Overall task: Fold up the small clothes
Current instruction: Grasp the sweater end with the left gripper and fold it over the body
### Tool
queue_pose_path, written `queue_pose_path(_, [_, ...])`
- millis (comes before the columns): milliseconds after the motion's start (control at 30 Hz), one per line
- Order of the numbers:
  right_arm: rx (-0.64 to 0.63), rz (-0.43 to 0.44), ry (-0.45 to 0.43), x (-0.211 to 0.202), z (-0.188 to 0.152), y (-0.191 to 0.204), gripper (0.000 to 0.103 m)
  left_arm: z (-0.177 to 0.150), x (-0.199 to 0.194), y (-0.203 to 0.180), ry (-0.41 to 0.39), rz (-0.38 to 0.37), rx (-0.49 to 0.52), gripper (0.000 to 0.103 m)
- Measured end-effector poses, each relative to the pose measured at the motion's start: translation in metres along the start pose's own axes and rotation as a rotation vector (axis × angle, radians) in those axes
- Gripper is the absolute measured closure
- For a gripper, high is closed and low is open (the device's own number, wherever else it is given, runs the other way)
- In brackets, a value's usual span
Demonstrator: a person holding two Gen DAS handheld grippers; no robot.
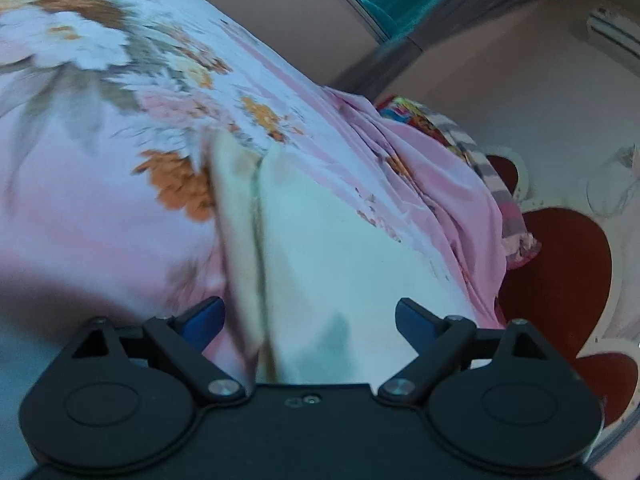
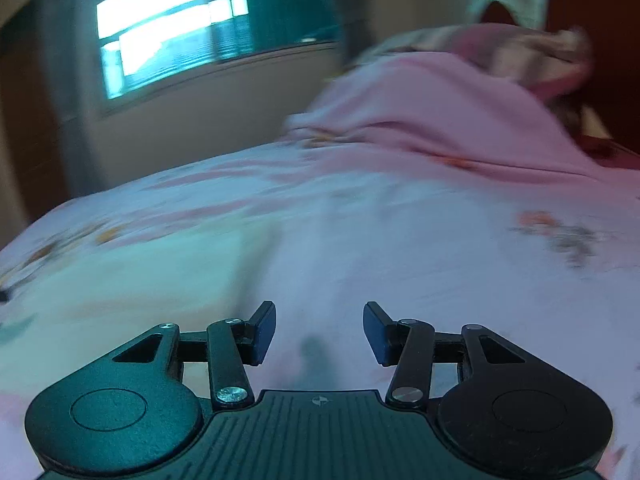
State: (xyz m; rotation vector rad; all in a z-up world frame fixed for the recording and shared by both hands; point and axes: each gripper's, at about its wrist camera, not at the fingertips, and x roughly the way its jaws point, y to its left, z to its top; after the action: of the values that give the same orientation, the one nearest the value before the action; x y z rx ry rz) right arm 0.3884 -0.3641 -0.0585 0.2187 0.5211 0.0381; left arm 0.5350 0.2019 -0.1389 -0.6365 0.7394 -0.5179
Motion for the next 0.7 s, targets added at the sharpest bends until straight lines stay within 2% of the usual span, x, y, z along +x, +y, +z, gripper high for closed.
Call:
queue_pose_path(100, [0.032, -0.074, -0.015, 0.006, 0.010, -0.031, 0.054, 0.007, 0.015, -0.005, 0.053, 0.005, 0.062, 0.021])
queue_pose_path(167, [0.064, -0.097, -0.022, 0.004, 0.012, -0.051, 0.054, 0.010, 0.018, -0.001, 0.072, -0.029, 0.066, 0.023])
queue_pose_path(267, [0.069, -0.122, -0.017, -0.001, 0.009, -0.073, 0.054, 0.013, 0.020, 0.005, 0.092, -0.061, 0.068, 0.035])
queue_pose_path(333, [0.063, -0.140, -0.013, -0.006, 0.003, -0.082, 0.054, 0.013, 0.025, 0.010, 0.097, -0.061, 0.063, 0.062])
queue_pose_path(400, [0.103, -0.140, -0.016, -0.012, -0.002, -0.093, 0.054, 0.014, 0.027, 0.020, 0.098, -0.052, 0.031, 0.079])
queue_pose_path(433, [0.130, -0.137, -0.018, -0.013, -0.002, -0.099, 0.054, 0.013, 0.028, 0.023, 0.095, -0.052, 0.013, 0.083])
queue_pose_path(600, [0.224, -0.158, -0.032, -0.021, -0.008, -0.125, 0.054, 0.015, 0.028, 0.010, 0.094, 0.006, 0.044, 0.090])
queue_pose_path(700, [0.289, -0.131, -0.040, -0.024, -0.015, -0.136, 0.054, 0.019, 0.029, -0.013, 0.100, 0.085, 0.099, 0.091])
